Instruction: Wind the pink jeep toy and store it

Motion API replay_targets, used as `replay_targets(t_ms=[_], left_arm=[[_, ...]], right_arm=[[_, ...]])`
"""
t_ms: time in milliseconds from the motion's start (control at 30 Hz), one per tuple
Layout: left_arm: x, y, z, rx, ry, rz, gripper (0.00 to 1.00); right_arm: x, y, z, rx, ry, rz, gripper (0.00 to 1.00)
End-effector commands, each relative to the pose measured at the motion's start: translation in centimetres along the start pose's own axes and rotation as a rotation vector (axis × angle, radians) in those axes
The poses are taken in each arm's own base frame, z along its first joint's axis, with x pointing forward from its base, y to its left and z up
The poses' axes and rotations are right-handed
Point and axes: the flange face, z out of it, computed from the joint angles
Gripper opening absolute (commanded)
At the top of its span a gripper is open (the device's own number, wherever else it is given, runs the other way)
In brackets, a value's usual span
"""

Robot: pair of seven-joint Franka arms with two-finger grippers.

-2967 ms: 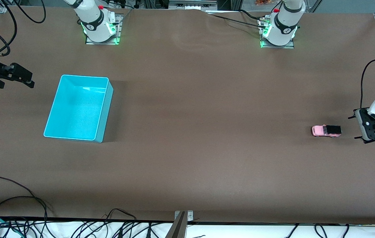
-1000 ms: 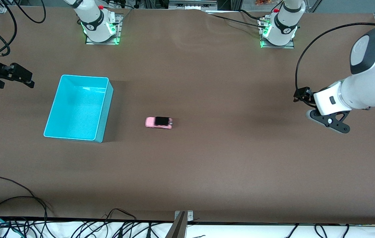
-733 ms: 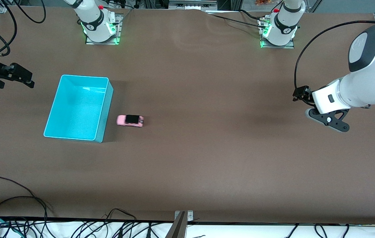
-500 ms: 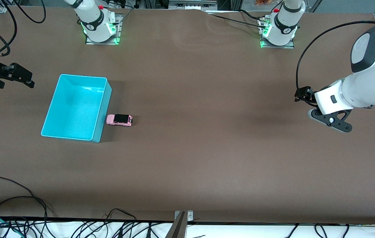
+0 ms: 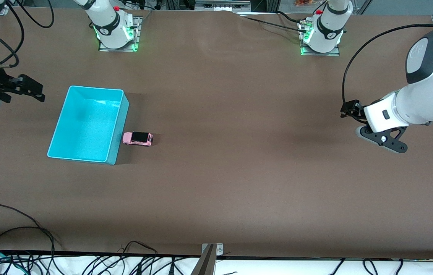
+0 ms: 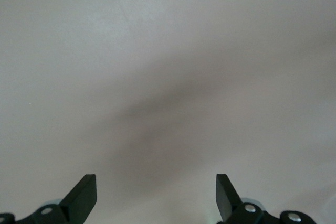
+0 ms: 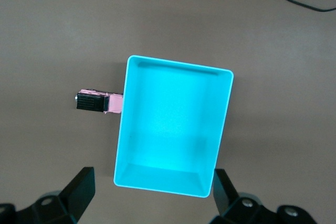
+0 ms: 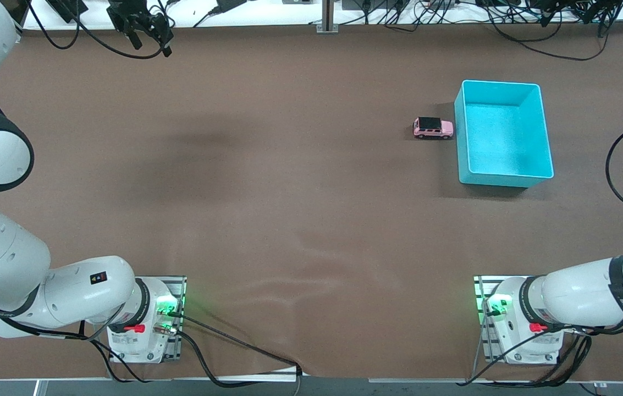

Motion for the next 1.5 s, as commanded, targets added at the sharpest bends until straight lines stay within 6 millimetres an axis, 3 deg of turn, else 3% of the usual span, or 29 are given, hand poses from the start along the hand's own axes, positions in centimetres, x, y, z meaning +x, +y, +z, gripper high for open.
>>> replay_targets(t_ms=[0,200,300,400,467,733,900,1033,1167,1467], left_arm=[[-0.3,-1.0,-1.9,0.012,0.025,-0.031,1.00],[-1.0,-2.6,-2.4,0.009,0.035,-0.054,1.00],[-1.5,-1.9,-3.4,0.017,0.050,-0.054,1.00],[-2.3,0.2,-4.8,0.062,0.064,-0.045,1.00],[-2.4,0.4,-5.0,0.091,0.060,-0.058,1.00],[-3.9,-1.1,-5.7,0.029,0.091,-0.132,1.00],[-5.3,-0.4,-4.8,0.050,0.108,-0.136,1.00],[-7.5,0.4,-5.3,0.112,0.154,-0.124,1.00],[-8.0,2.8,-5.6,0.226,0.158,-0.065,1.00],[-8.5,1.5,-5.8,0.161,0.176,-0.100,1.00]], right_arm=[[0.6,-3.1,1.4,-0.007,-0.037,-0.057,1.00],[1.4,-7.3,3.0,-0.015,-0.051,-0.150,1.00],[1.7,-8.9,4.0,-0.012,-0.065,-0.245,1.00],[2.3,-10.0,5.3,-0.010,-0.075,-0.345,1.00],[2.7,-10.6,6.1,-0.007,-0.078,-0.420,1.00],[3.9,-13.2,11.1,0.054,-0.146,-0.710,1.00],[4.9,-14.1,15.3,0.125,-0.183,-0.874,1.00],[5.7,-14.5,18.5,0.169,-0.174,-1.023,1.00],[5.8,-15.2,21.0,0.177,-0.171,-1.111,1.00],[4.0,-15.0,27.9,0.166,-0.113,-1.275,1.00]])
